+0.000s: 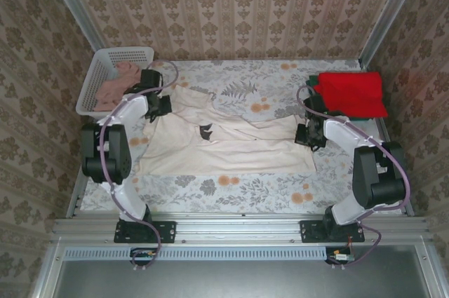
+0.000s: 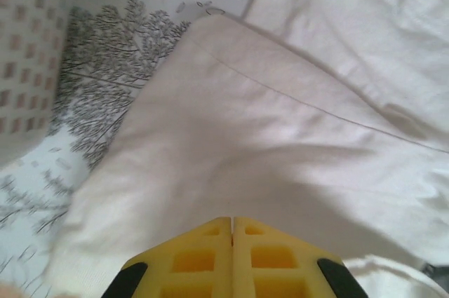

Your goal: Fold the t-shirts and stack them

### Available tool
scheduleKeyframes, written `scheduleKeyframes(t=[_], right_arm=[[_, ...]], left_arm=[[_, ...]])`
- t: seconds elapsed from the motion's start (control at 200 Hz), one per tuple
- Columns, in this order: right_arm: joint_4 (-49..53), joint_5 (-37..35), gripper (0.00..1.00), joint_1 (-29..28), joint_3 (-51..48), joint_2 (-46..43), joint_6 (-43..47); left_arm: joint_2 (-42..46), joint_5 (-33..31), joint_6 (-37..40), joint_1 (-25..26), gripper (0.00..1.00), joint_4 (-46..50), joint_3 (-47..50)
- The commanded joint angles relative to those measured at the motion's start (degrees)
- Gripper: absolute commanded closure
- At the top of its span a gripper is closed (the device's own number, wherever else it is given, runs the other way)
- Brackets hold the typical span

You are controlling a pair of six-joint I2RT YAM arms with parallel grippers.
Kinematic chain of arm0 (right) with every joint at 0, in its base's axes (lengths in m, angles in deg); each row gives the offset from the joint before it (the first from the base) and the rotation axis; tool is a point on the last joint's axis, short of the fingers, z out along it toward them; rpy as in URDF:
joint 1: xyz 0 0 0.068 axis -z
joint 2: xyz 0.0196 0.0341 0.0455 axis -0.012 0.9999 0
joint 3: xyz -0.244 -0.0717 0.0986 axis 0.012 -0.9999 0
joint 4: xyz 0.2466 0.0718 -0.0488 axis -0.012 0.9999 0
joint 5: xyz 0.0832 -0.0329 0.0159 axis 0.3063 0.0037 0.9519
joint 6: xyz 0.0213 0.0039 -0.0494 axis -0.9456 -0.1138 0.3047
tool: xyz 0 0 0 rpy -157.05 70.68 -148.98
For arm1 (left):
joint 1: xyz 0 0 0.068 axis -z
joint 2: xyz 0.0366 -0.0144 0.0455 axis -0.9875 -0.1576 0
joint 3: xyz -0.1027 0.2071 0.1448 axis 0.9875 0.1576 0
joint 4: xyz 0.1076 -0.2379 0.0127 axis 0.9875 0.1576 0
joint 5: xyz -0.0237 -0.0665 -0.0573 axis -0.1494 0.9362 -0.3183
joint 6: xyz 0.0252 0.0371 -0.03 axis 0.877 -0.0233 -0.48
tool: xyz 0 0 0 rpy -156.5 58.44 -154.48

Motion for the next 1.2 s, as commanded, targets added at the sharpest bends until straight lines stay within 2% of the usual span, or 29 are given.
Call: scheduleKeyframes(t=[0.0, 0.35, 0.485, 0.555, 0.725, 0.835, 0.905, 1.005, 1.19], right_arm=[[3.72, -1.15, 1.00, 0.35, -0.73, -5.66, 0.18], [14.09, -2.23, 1.00, 0.19, -5.60, -26.60, -3.25], [14.98, 0.51, 1.00, -0.35, -7.05, -33.76, -8.16], [15.14, 2.49, 1.00, -0.52, -7.50, -36.43, -9.39], [20.37, 0.41, 1.00, -0.62, -7.22, -43.94, -10.14], [20.57, 1.05, 1.00, -0.62, -8.02, -44.93, -11.39], [18.14, 2.44, 1.00, -0.63, -9.52, -43.26, -12.42], [13.87, 2.64, 1.00, -0.61, -10.67, -39.09, -12.33], [9.25, -2.93, 1.00, -0.27, -9.62, -29.80, -11.30]], left_arm=[[9.20, -1.78, -2.62, -0.62, 1.00, 4.50, 3.72], [45.19, -4.56, -7.88, -5.19, 1.00, 11.75, 19.74], [53.20, -5.11, -8.27, -6.51, 1.00, 15.32, 21.76], [54.87, -4.86, -8.30, -6.73, 1.00, 17.23, 21.94], [59.29, -3.72, -8.26, -6.85, 1.00, 20.61, 21.75], [61.24, -1.78, -8.30, -6.86, 1.00, 22.59, 22.17], [61.18, -1.10, -8.35, -6.78, 1.00, 23.18, 24.02], [59.71, 0.83, -8.50, -6.74, 1.00, 18.95, 27.86], [47.82, 0.67, -7.99, -6.65, 1.00, 11.83, 27.53]])
